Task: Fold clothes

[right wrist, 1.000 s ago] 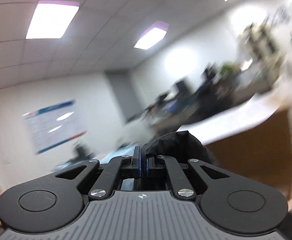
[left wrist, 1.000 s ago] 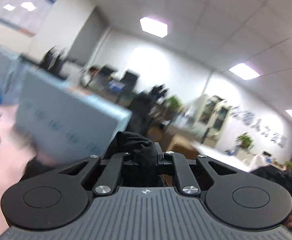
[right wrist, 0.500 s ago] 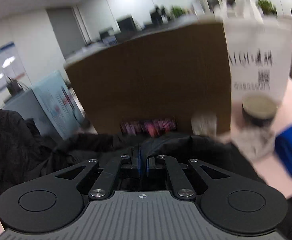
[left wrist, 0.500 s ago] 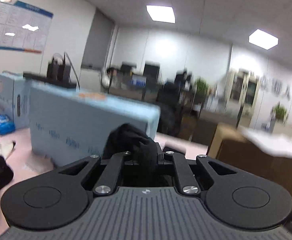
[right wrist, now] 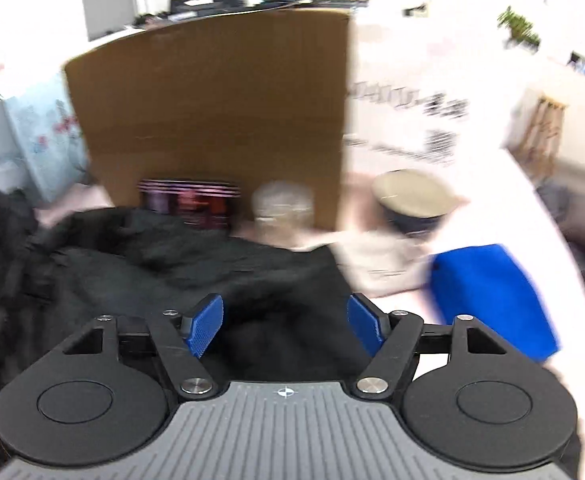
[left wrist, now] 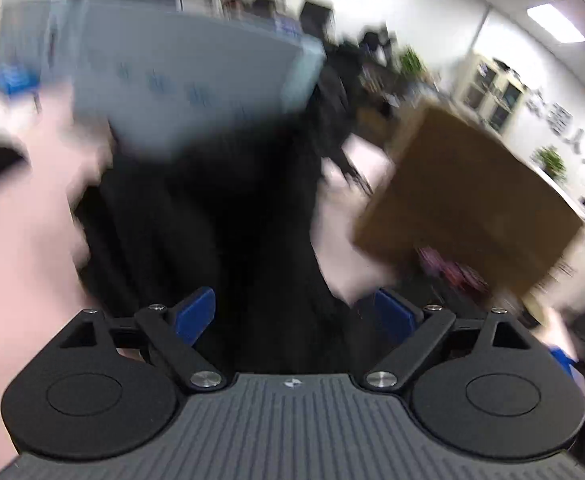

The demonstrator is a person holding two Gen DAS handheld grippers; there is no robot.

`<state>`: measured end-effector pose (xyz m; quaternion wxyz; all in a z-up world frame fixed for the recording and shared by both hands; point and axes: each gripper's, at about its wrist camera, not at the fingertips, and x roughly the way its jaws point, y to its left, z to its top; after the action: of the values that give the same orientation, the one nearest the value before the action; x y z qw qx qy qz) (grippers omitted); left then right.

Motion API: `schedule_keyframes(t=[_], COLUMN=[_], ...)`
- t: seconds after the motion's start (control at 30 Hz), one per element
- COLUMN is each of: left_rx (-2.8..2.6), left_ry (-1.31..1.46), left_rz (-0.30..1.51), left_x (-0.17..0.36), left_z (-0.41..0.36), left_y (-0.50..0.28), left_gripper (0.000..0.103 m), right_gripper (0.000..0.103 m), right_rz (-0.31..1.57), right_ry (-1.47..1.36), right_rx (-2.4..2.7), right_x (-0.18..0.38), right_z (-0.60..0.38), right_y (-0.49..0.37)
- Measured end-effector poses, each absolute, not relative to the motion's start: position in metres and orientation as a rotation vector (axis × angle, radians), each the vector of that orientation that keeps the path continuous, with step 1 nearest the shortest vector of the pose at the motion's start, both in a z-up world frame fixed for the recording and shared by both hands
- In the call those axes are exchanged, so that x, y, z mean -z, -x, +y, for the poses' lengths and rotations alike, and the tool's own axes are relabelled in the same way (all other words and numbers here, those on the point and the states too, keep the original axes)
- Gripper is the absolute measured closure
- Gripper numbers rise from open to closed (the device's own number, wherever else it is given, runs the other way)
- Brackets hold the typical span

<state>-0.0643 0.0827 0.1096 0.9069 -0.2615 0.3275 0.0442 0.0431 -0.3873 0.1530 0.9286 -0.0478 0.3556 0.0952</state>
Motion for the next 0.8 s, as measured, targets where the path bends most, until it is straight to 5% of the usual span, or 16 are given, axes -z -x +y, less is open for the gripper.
schedule_keyframes(t=[0.47,0.53,0.6,0.63,0.7,0.8], left_rx=[0.083,0.069,0.055,0.023,-0.029,-0.146], left_ry=[0.679,0.641,0.604,0.592,0.572,0.567], left_rz=[1.175,1.17,1.164,1.168,1.141,1.067], left_x=[-0.02,-0.022,-0.023,-0.024,-0.033,-0.054], left_z=[-0.056,-0.068,-0.081,-0.082,-0.078,-0.051], left_y=[0.102,0.098,0.095,0.094,0.097,0.112], left_gripper=[0.019,0.034,0.09,0.095,0.098,0.099], right_gripper=[0.035,0.036,0.047,0.066,0.086,0.094], right_rz=[0.845,0.865,0.891,0.905,0.931,0.929], right_ry=[0.059,0.013,-0.036,-0.045,-0.05,-0.081], right_rx=[-0.085,-0.108,-0.135,-0.146,-0.165,-0.205], right_x=[-0.111,-0.105,-0.097,-0.093,-0.086,-0.088], right_z=[-0.504,-0.511,-0.514,-0.514,-0.512,-0.503], right_y=[-0.024,-0.022,-0.02,-0.018,-0.014,0.0])
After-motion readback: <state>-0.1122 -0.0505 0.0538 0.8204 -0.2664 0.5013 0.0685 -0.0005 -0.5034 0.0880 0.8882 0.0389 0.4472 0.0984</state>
